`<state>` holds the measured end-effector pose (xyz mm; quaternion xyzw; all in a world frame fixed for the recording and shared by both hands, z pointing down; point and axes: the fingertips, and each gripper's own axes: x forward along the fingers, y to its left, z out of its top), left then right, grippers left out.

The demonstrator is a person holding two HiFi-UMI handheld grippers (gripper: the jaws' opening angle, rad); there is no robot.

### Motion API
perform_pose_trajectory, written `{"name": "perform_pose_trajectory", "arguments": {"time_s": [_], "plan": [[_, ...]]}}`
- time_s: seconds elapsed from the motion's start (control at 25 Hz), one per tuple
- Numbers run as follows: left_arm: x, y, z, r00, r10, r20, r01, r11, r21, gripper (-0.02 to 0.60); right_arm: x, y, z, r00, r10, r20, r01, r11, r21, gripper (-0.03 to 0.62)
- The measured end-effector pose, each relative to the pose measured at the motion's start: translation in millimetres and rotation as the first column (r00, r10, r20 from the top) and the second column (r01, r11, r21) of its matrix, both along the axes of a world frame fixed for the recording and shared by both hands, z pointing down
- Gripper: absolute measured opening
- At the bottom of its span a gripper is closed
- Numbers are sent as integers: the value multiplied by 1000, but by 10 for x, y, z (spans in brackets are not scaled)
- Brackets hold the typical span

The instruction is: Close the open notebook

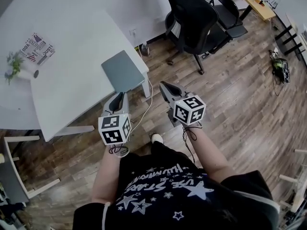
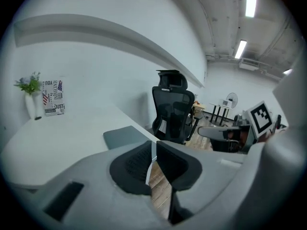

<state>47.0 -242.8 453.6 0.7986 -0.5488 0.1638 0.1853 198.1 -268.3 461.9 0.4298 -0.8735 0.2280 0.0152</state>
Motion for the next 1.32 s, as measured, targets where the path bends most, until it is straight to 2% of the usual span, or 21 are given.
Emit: {"name": "perform_pose_trajectory", "arguments": {"time_s": [0.2, 0.52, 0.96, 1.32], "plan": [[-326, 254, 41, 999, -38, -38, 37, 999, -28, 34, -177, 139, -84, 1000, -11, -26, 12, 1000, 12, 3], [-1039, 803, 118, 996, -22, -86, 17, 998, -57, 29, -828, 560, -210, 996, -15, -89, 19, 999, 42, 3], [-1831, 1594, 94, 990, -1, -142, -4, 999, -37, 29, -1674, 1309, -345, 984, -24, -175, 36, 997, 67, 3], [-2288, 2270, 147, 981, 30, -189, -35, 999, -23, 29, -2242, 2088, -389, 978, -33, -207, 55, 994, 99, 3]]}}
